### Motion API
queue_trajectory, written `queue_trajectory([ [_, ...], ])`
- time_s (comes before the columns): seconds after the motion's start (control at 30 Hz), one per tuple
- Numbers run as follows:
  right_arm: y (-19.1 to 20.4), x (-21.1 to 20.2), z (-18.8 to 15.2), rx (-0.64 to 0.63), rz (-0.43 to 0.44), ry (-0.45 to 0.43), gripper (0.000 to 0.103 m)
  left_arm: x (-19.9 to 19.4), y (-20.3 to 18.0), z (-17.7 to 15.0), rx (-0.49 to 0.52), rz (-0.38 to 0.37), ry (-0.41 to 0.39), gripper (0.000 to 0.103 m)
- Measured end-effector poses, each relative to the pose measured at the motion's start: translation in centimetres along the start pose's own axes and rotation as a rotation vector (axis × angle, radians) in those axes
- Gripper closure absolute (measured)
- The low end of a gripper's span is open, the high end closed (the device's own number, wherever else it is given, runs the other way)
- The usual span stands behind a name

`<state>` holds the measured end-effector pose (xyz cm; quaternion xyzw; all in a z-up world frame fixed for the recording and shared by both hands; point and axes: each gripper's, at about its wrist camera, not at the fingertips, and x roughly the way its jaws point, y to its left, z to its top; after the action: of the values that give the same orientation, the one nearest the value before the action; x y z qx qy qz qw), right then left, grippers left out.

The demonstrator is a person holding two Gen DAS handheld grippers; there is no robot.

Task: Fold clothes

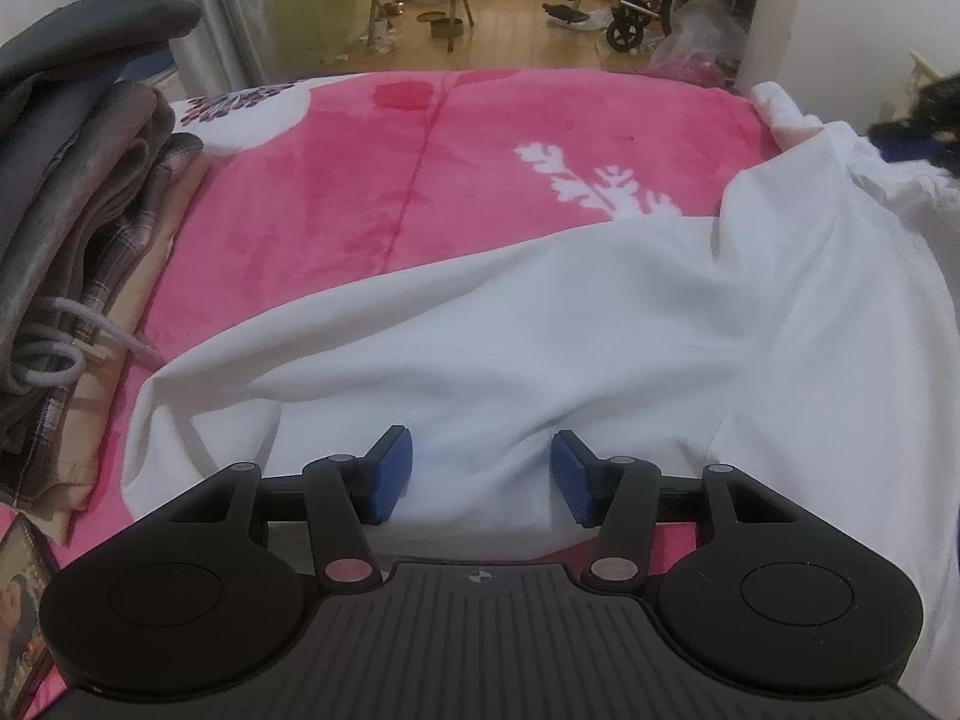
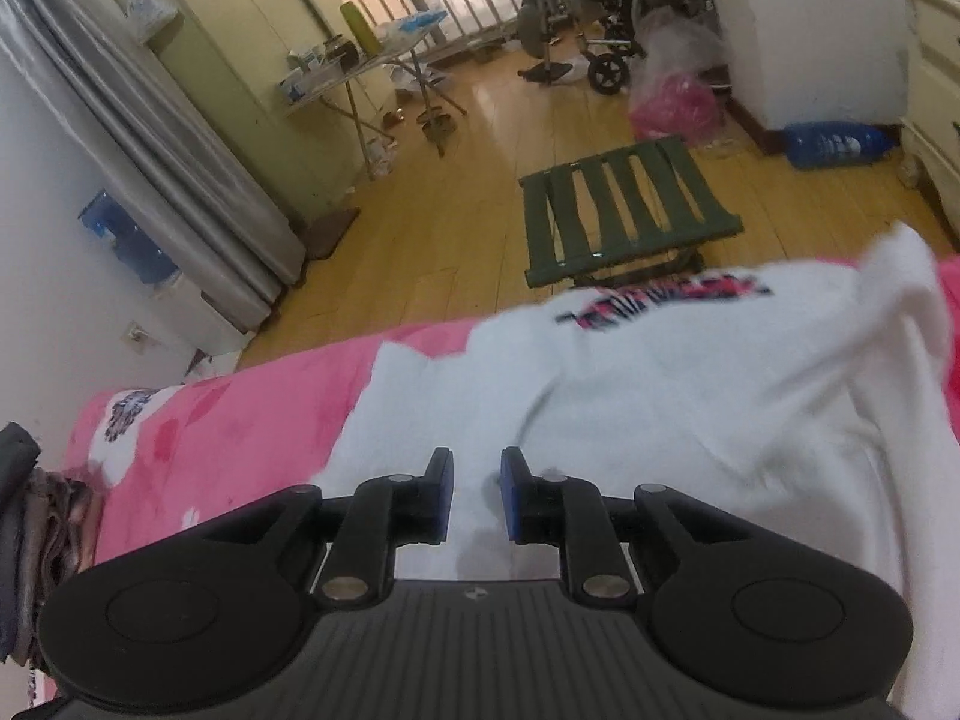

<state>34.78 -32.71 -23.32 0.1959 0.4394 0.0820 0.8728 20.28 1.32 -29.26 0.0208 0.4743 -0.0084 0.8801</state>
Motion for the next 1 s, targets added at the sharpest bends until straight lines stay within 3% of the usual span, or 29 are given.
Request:
queue_trajectory([
  [0.13, 0.6, 0.6, 0.9, 0.011, 0.041, 0.002, 0.082, -1.4, 0.6, 0.0, 0.000, -0.031, -0.045, 0.051],
  [0.2, 1.6, 1.0, 0.9, -0.018, 0.110, 0.040, 0.082, -2.1, 0.9, 0.2, 0.022, -0.064, -0.072, 0.051],
  [0.3, 3.4, 2.7, 0.6, -0.083, 0.188, 0.127, 0.082, -1.5, 0.7, 0.8, 0.057, -0.052, -0.092, 0.051],
  [0.4, 4.3, 5.5, 0.2, -0.124, 0.130, 0.176, 0.083, 0.0, 0.8, 1.3, 0.060, -0.016, -0.069, 0.051],
  [0.47, 4.1, 7.3, 0.0, -0.136, 0.046, 0.167, 0.094, 1.6, 1.3, 1.1, 0.028, 0.055, -0.021, 0.051],
  [0.53, 3.4, 7.5, 0.4, -0.109, 0.008, 0.103, 0.103, 1.5, 2.2, 0.8, -0.026, 0.033, -0.026, 0.050],
  [0.7, 2.8, 6.3, 1.3, -0.089, -0.118, -0.039, 0.100, 1.1, 3.2, 0.4, -0.025, 0.037, -0.024, 0.050],
  [0.73, 2.3, 5.3, 1.6, -0.065, -0.097, -0.055, 0.094, 1.0, 3.3, 0.4, -0.036, 0.035, -0.025, 0.050],
  [0.87, -0.2, 0.0, 2.4, 0.029, 0.048, -0.037, 0.091, 1.1, 3.9, 0.2, -0.073, 0.027, -0.032, 0.050],
  [1.0, -2.2, -3.3, 0.9, 0.119, 0.181, 0.191, 0.079, 1.2, 3.7, 0.2, -0.092, 0.037, -0.036, 0.049],
])
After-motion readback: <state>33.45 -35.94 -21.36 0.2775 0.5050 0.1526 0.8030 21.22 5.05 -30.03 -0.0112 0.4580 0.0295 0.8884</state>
